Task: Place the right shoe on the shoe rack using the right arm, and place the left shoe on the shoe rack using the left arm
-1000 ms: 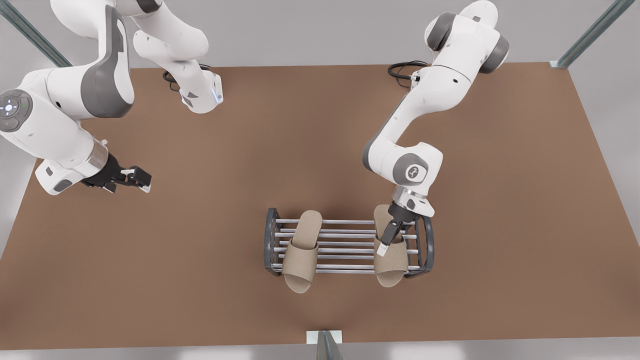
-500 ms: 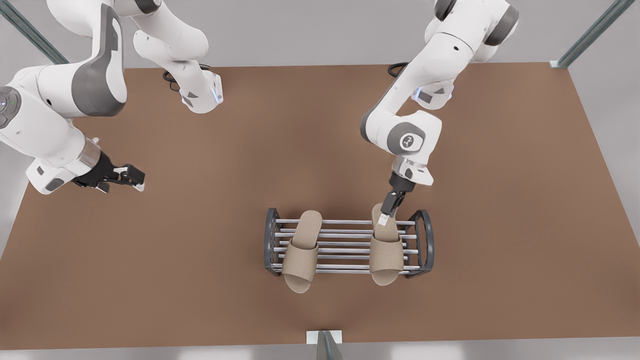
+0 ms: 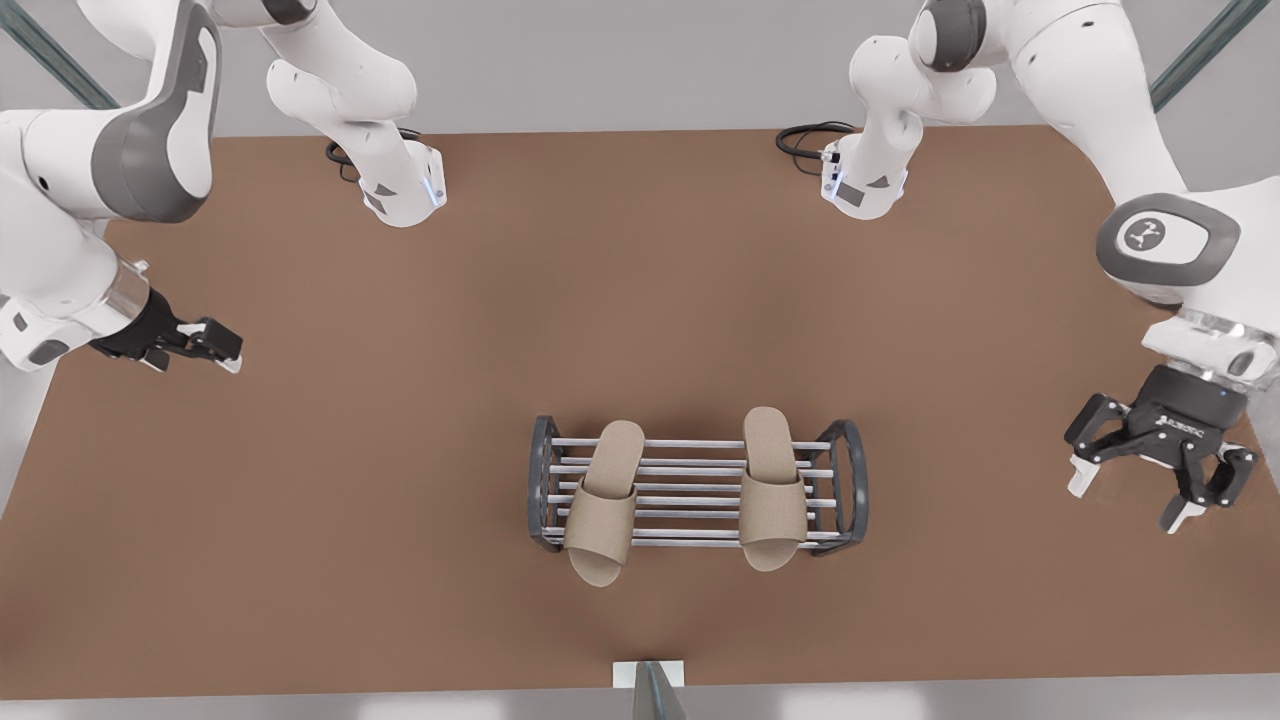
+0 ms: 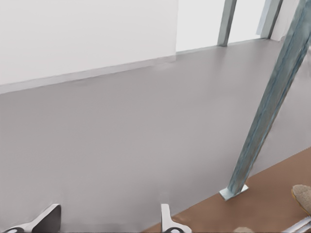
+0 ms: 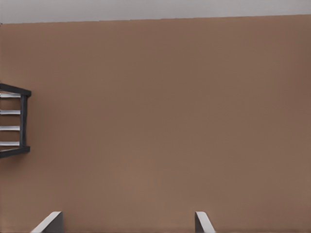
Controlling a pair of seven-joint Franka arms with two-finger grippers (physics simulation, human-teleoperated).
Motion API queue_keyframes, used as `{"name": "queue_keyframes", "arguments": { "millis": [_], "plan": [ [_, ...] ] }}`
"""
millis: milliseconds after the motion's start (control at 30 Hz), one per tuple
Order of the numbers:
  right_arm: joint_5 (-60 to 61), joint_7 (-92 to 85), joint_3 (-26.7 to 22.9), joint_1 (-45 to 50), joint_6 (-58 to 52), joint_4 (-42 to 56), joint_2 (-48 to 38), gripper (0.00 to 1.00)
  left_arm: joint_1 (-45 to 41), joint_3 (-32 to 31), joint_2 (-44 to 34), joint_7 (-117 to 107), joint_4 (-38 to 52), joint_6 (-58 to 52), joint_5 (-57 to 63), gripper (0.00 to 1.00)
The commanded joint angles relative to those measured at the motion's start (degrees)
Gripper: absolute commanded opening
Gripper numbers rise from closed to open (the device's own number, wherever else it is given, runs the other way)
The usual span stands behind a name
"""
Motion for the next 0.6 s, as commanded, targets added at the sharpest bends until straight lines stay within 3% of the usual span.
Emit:
{"name": "queue_keyframes", "arguments": {
  "millis": [0,33,100,133,200,233,433,567],
  "plan": [
    [0.1,-0.8,0.0,0.1,-0.5,0.2,0.0,1.00,-0.3,0.1,-0.4,-39.4,2.1,-47.6,27.9,1.00],
    [0.2,-0.7,0.0,-0.1,-0.4,0.2,0.1,1.00,0.7,-4.9,-2.7,-39.7,1.9,-47.6,33.0,1.00],
    [0.0,-0.7,0.0,-0.1,-1.0,0.3,-0.7,1.00,15.6,-26.6,-6.5,-39.8,-0.8,-47.6,42.5,1.00],
    [0.2,-0.7,-0.1,-0.1,-0.9,0.3,-0.6,1.00,19.0,-33.0,-7.2,-39.8,-1.6,-47.6,47.8,1.00],
    [0.0,-0.7,0.0,-0.1,-0.9,0.3,-0.7,1.00,21.6,-35.8,-10.8,-44.6,-10.4,-41.9,48.3,1.00],
    [0.1,-0.7,0.0,0.1,-0.7,0.3,-0.8,1.00,27.1,-41.0,-10.8,-50.0,-10.4,-41.9,47.8,1.00],
    [0.2,-0.1,0.0,0.2,-1.4,0.2,-1.8,1.00,27.3,-40.4,-8.3,-70.8,-9.7,-36.8,44.0,1.00],
    [0.1,-0.1,0.1,0.2,-1.3,0.2,-1.7,1.00,27.4,-39.6,-7.7,-72.2,-9.6,-34.1,43.8,1.00]
  ]
}}
